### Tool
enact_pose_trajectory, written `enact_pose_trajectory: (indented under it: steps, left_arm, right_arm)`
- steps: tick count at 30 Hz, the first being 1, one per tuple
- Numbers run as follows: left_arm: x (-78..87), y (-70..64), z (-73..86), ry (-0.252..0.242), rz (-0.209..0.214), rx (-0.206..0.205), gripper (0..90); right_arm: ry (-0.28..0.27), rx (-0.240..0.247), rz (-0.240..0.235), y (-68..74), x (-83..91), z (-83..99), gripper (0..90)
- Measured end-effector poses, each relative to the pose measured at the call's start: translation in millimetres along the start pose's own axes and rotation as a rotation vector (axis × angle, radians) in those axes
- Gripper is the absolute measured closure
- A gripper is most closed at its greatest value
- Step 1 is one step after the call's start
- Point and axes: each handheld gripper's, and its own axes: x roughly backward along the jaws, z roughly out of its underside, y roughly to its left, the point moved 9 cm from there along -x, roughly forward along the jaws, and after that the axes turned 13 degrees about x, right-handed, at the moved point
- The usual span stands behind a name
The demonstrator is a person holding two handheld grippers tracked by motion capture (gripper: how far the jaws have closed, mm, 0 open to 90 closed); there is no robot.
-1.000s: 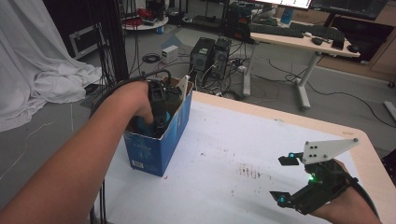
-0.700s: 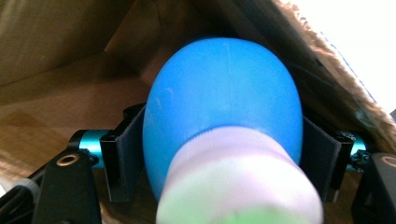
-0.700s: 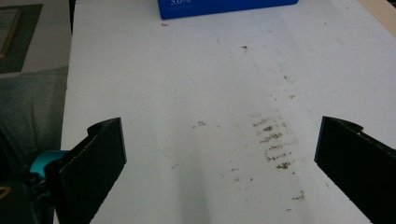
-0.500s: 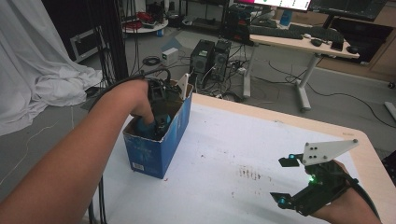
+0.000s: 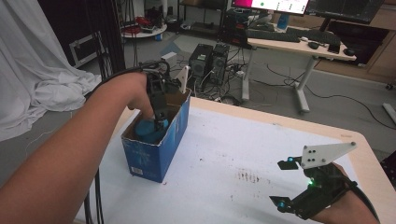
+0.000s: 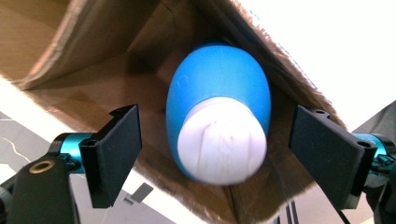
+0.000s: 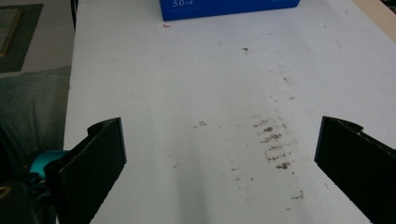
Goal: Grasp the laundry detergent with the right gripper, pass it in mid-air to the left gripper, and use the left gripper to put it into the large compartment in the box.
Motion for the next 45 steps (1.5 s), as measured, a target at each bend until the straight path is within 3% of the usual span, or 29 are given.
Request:
enact_pose_trajectory:
  steps: [6,7,14,17,21,23,24,27,30,31,32,33,34,35,37,38,39,40,41,43,45]
  left_arm:
    - [17.2,-7.8,-2.9,-0.015,0.005,-0.025,13.9]
    - [22.0,-11.9,-3.7,-0.011,-0.003,-0.052,12.8]
    - [32.5,-31.0,-8.6,-0.017,0.000,-0.117,7.9]
    - [36.6,-46.3,-12.6,-0.018,0.025,-0.179,7.9]
    - [38.4,-56.7,-16.5,-0.024,0.040,-0.222,6.4]
    - [38.7,-66.6,-20.0,-0.025,0.057,-0.265,6.2]
    - [38.7,-66.6,-20.0,-0.025,0.057,-0.265,5.7]
    - [38.2,-78.2,-25.9,-0.036,0.077,-0.313,3.5]
    - [38.1,-83.0,-27.9,-0.037,0.092,-0.329,2.2]
    - [38.0,-88.1,-29.8,-0.043,0.106,-0.350,1.6]
    - [38.0,-88.1,-29.8,-0.043,0.106,-0.350,1.6]
    - [38.1,-92.7,-30.9,-0.042,0.114,-0.388,1.6]
    - [38.1,-92.7,-30.9,-0.042,0.114,-0.388,1.6]
    - [37.5,-97.5,-32.4,-0.043,0.122,-0.413,1.6]
    - [36.5,-100.6,-32.7,-0.035,0.126,-0.428,1.6]
    - [35.7,-102.3,-32.9,-0.030,0.126,-0.440,1.6]
    - [33.6,-106.6,-34.5,-0.022,0.121,-0.481,1.6]
    - [33.6,-106.6,-34.5,-0.022,0.121,-0.481,1.6]
    - [32.4,-109.8,-35.5,-0.020,0.127,-0.486,1.6]
    - [30.8,-113.7,-38.2,-0.014,0.122,-0.521,1.6]
    - [29.7,-115.8,-40.0,-0.017,0.126,-0.532,1.6]
  right_arm:
    - [0.001,-0.001,0.000,-1.7,2.1,-0.2,1.1]
    - [0.010,-0.003,0.000,-3.1,3.1,0.9,1.1]
    - [0.027,-0.009,-0.001,-8.3,7.1,1.7,1.1]
    - [0.051,-0.005,-0.012,-12.3,11.6,1.5,1.1]
    - [0.088,0.000,-0.028,-16.3,16.5,2.3,1.1]
    - [0.147,-0.002,-0.055,-21.5,23.8,3.7,1.1]
    - [0.147,-0.002,-0.055,-21.5,23.8,3.7,1.1]
    - [0.229,0.009,-0.097,-28.9,35.0,4.9,1.1]
    - [0.274,0.024,-0.107,-33.3,41.3,5.7,1.1]
    - [0.347,0.040,-0.130,-36.3,47.7,9.2,1.1]
    - [0.347,0.040,-0.130,-36.3,47.7,9.2,1.1]
    - [0.416,0.056,-0.147,-38.2,53.1,13.2,1.1]
    - [0.416,0.056,-0.147,-38.2,53.1,13.2,1.1]
    - [0.483,0.074,-0.159,-39.7,59.7,15.8,1.1]
    - [0.554,0.083,-0.169,-41.7,68.0,16.9,1.1]
    - [0.554,0.083,-0.169,-41.7,68.0,16.9,1.1]
    - [0.603,0.096,-0.173,-44.9,74.1,16.1,1.1]
    - [0.603,0.096,-0.173,-44.9,74.1,16.1,1.1]
    - [0.650,0.117,-0.174,-49.5,81.5,13.4,1.1]
    - [0.677,0.122,-0.166,-53.2,87.2,10.4,1.0]
    - [0.687,0.127,-0.166,-56.5,92.0,7.7,1.0]
